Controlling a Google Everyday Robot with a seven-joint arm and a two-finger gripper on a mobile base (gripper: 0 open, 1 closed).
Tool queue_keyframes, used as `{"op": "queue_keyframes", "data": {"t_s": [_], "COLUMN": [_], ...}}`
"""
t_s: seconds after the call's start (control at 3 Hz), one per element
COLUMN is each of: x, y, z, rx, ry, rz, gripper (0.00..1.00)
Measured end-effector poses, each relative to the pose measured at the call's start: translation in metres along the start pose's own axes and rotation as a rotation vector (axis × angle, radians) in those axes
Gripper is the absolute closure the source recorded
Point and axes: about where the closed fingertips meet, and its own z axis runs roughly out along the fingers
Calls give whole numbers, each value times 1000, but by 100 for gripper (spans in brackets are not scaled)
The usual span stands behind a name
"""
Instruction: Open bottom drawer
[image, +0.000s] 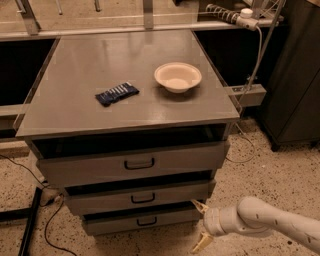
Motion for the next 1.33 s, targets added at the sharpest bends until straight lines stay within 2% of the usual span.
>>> {"op": "queue_keyframes", "data": {"t_s": [0.33,0.67,1.33], "x": [3,21,73], "y": [-1,-13,-37], "z": [10,30,68], "rx": [8,3,33], "ry": [24,54,96], "rz": [-21,-20,-16], "gripper": [0,0,0]}}
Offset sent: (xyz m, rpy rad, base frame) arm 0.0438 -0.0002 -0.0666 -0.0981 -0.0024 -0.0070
